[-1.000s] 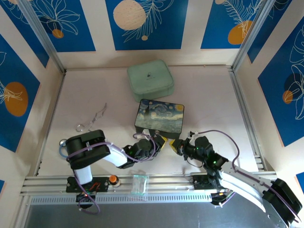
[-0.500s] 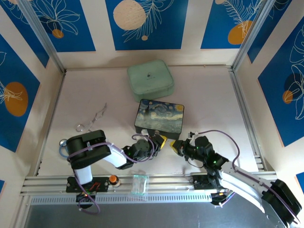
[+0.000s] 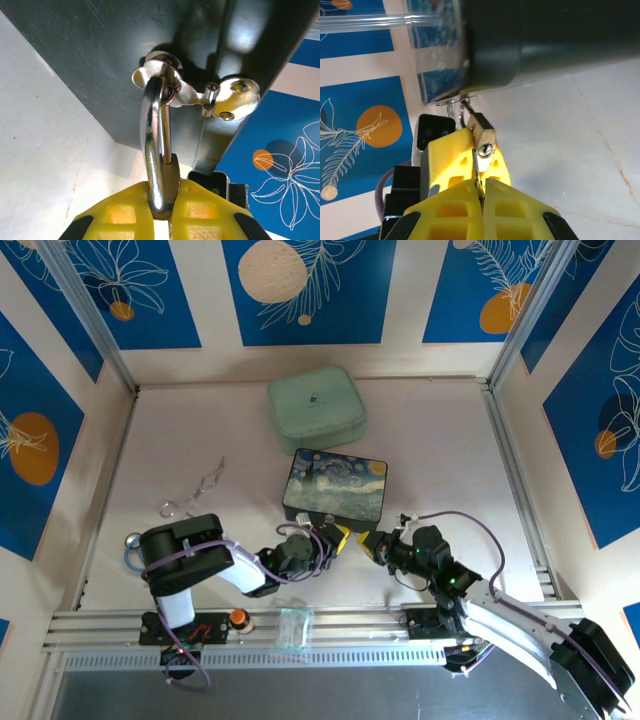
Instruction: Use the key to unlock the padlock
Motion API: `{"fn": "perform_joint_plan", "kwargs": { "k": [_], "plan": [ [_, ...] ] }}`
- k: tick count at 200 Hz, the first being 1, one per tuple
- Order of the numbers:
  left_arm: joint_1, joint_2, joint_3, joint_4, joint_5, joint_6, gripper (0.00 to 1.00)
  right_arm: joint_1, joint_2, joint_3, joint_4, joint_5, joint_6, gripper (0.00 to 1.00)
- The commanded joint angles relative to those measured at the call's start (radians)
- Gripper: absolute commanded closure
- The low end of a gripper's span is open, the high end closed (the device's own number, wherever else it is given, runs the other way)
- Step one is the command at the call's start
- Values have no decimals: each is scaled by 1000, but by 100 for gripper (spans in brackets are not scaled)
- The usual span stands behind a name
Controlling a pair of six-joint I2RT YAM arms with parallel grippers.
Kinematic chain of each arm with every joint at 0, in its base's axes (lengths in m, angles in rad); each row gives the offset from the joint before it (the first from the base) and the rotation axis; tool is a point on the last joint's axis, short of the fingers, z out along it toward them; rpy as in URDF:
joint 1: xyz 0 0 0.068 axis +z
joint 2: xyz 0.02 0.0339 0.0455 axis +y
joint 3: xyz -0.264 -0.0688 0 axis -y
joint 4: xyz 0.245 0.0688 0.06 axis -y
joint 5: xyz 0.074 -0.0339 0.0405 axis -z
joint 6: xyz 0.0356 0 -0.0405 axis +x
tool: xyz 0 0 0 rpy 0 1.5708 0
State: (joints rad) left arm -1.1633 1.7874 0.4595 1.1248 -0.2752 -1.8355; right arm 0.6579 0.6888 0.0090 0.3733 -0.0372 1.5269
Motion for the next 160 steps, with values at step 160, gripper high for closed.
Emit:
{"fn": "perform_joint_plan", "kwargs": {
  "k": [160],
  "plan": [
    [-10,0,20,69,-6,4,100,40,55,22,83,37,-13,100]
  ]
}}
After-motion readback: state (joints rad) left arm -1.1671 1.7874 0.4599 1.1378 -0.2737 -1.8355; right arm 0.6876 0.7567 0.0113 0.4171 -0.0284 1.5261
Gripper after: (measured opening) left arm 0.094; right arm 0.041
